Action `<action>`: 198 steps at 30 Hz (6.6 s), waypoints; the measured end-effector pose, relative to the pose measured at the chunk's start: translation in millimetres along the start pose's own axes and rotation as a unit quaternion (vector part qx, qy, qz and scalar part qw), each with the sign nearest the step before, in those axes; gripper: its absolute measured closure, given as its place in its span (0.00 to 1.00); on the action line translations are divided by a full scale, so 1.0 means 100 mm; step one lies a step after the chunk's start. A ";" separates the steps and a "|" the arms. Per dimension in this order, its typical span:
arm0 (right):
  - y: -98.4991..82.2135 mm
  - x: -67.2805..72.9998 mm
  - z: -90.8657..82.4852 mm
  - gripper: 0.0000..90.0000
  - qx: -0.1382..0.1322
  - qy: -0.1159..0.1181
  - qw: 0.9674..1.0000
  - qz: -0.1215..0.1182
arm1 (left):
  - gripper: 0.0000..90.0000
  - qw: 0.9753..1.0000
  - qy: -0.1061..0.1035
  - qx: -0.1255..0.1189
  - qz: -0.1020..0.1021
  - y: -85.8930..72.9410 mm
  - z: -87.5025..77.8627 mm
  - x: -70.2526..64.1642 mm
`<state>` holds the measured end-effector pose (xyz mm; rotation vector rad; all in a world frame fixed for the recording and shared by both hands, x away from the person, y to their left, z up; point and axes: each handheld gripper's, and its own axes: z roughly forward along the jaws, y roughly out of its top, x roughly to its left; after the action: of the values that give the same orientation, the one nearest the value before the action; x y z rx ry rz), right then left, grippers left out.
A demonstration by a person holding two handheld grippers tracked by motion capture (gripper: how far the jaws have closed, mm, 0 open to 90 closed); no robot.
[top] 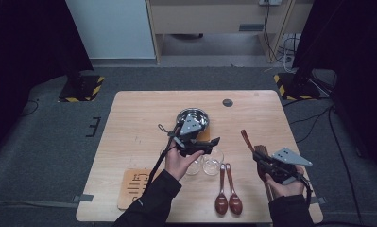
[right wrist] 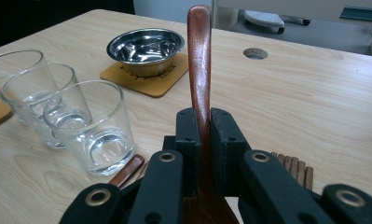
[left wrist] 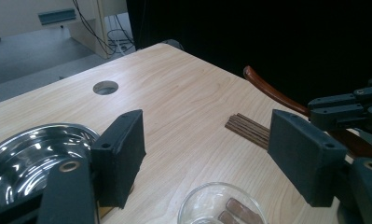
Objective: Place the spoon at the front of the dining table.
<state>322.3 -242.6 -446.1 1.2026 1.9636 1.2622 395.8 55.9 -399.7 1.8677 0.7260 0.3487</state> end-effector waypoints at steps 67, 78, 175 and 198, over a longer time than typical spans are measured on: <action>0.03 0.02 -0.02 0.91 -0.016 0.014 1.000 -0.007 | 0.36 0.999 -0.052 -0.002 -0.013 0.09 0.65 -0.37; 0.04 0.03 -0.02 0.91 -0.019 0.017 1.000 -0.010 | 0.39 0.998 -0.060 -0.001 -0.009 0.13 0.72 -0.45; -0.09 -0.23 0.01 0.59 -0.005 -0.020 1.000 0.016 | 0.94 0.994 -0.098 -0.050 0.020 0.22 0.67 -0.56; -0.30 -0.60 0.02 0.35 0.033 -0.084 0.995 0.042 | 0.94 0.994 -0.086 -0.062 0.024 0.45 0.45 -0.44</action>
<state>340.0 -299.6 -476.6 1.3889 1.8626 1.1050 400.6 -16.8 -373.4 1.7739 0.5319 0.2538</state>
